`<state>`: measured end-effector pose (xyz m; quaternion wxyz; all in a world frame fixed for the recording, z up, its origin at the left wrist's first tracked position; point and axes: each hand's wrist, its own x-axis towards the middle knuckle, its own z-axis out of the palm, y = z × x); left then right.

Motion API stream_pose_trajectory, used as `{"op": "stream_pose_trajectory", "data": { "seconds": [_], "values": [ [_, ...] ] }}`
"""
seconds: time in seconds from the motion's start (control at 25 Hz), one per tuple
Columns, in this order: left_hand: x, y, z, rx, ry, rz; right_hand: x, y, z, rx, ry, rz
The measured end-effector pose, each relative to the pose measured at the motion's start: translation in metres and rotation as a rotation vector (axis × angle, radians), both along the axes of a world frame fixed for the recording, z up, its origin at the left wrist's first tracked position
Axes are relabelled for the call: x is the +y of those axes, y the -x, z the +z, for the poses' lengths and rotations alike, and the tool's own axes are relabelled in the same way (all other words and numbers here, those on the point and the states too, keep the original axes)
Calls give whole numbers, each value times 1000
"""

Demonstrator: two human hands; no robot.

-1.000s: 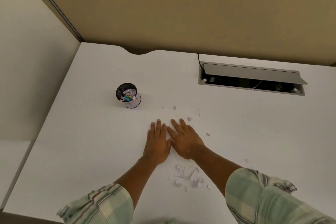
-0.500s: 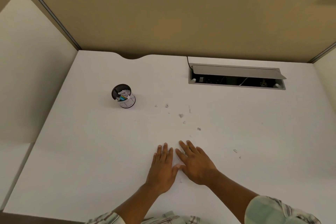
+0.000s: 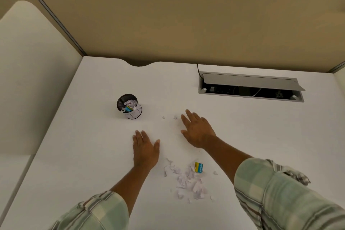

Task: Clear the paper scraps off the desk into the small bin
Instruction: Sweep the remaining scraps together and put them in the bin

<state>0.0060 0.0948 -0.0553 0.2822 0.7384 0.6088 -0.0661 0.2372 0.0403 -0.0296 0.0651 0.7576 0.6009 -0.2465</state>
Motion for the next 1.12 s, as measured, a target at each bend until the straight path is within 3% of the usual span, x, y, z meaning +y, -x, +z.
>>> {"op": "stream_pose_trajectory", "data": {
  "seconds": [0.36,0.72,1.12],
  "values": [
    [27,-58,-16,-86,-18,-364,42,3,-21,-110,35,352],
    [7,-75,-7,-34,-6,-603,-30,-19,-31,30,59,59],
    [-98,-21,-6,14,-1,-833,-144,47,-30,56,16,88]
  ]
}}
